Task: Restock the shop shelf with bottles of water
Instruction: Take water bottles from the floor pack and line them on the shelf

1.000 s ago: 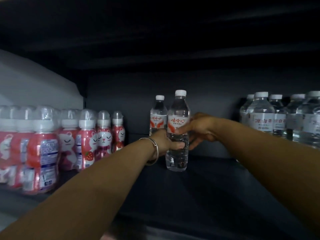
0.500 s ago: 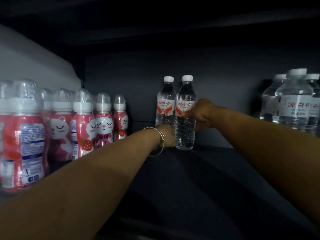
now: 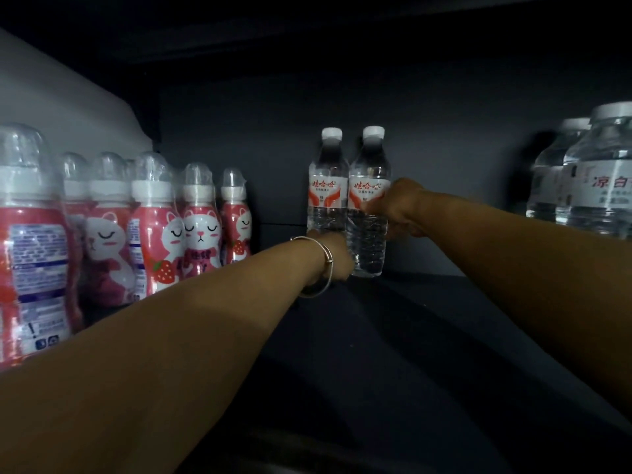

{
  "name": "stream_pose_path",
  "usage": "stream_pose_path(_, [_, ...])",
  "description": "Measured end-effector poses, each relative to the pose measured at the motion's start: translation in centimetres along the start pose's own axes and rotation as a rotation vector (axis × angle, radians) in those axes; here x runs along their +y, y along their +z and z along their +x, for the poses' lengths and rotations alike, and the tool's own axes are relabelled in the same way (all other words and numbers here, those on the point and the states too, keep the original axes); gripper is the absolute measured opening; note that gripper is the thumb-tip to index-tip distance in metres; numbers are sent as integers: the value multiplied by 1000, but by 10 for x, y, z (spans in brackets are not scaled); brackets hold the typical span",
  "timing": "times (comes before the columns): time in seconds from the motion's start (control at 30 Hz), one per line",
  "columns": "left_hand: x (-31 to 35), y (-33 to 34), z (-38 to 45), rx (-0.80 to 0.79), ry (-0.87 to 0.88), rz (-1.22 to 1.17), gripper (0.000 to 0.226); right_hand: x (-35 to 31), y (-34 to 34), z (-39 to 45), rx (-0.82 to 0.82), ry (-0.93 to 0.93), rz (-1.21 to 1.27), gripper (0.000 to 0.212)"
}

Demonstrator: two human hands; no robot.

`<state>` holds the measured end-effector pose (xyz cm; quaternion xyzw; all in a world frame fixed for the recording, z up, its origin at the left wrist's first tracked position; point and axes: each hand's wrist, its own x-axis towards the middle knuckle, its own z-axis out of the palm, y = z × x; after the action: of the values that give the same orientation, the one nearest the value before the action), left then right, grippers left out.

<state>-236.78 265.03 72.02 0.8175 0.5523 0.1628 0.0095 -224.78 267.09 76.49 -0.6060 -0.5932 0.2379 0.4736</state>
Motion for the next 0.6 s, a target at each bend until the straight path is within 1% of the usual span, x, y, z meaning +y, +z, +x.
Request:
stream_pose_path(0.2, [-1,-1,-2,-25,11,-39,40,-6,-2,-13,-64,19,-41,10])
stream_pose_path(0.3, [0,-6,-3,-76,13,-51,43,-7,-7,-22,-72,-2,-82,12])
stream_pose_path(0.33, [-1,-8,-3,-91,11,-40,44,-7,-9,-25,-78,-4,-102,9])
stream_pose_path(0.37, [-1,-9,-3,-98,8,-36,45,-6,-11,-30,-77,-5,-135,6])
stream_pose_path(0.43, [-1,-11,-4,-107,2,-46,49,-4,-16,-38,-64,-12,-216,15])
stream_pose_path(0.47, [0,-13,-7,-106,2,-36,52,-2,-19,-42,-63,-18,-265,13])
stream_pose_path(0.5, [2,-16,-10,-108,1,-22,55,-1,-22,-51,-74,-32,-320,6])
stream_pose_path(0.6, [10,-26,-19,-122,22,10,58,1,-31,-76,-138,-98,-533,43])
